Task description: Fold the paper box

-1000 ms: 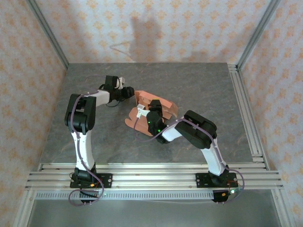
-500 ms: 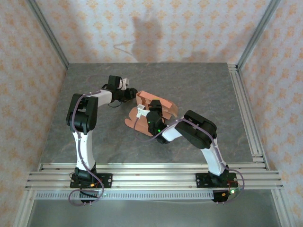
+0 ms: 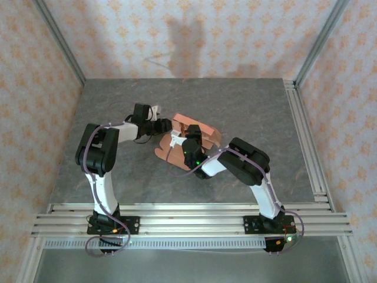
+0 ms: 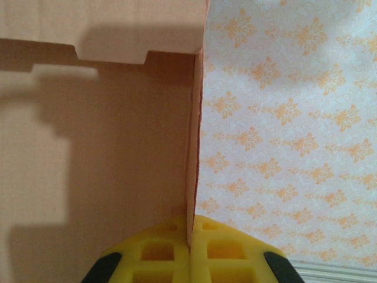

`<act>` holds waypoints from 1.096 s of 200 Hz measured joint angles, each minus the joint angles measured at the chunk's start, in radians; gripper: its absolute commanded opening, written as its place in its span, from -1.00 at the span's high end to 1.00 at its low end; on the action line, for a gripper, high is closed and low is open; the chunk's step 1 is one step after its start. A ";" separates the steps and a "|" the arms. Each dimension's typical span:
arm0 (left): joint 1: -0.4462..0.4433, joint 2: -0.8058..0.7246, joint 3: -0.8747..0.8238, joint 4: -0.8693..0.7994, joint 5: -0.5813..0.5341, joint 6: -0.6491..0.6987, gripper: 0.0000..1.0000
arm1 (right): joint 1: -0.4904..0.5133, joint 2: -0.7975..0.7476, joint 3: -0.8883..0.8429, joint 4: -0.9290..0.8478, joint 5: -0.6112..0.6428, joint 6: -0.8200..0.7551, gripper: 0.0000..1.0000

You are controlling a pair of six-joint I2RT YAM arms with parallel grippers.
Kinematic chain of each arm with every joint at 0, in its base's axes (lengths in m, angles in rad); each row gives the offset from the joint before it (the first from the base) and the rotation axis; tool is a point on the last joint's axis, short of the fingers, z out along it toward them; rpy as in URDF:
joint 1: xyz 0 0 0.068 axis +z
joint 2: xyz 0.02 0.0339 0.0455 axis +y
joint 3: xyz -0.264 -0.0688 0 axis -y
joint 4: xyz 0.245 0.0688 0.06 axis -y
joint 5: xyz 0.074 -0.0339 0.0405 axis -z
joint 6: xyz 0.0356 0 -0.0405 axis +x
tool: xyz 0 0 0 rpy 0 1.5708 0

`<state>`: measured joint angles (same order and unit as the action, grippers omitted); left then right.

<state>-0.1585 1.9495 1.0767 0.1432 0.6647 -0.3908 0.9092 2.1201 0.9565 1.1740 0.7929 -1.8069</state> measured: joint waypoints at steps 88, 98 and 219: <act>-0.030 -0.063 -0.079 0.108 -0.014 0.043 0.06 | 0.000 0.000 0.000 -0.007 0.002 0.019 1.00; -0.032 -0.063 -0.079 0.108 -0.015 0.053 0.06 | 0.000 0.000 0.000 -0.007 0.004 0.019 1.00; -0.045 -0.063 -0.069 0.101 -0.010 0.114 0.08 | 0.000 0.000 0.001 -0.022 0.023 0.046 1.00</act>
<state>-0.2035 1.8870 1.0073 0.2440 0.6552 -0.2771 0.9092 2.1201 0.9573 1.1519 0.8162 -1.7611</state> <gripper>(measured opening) 0.462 0.048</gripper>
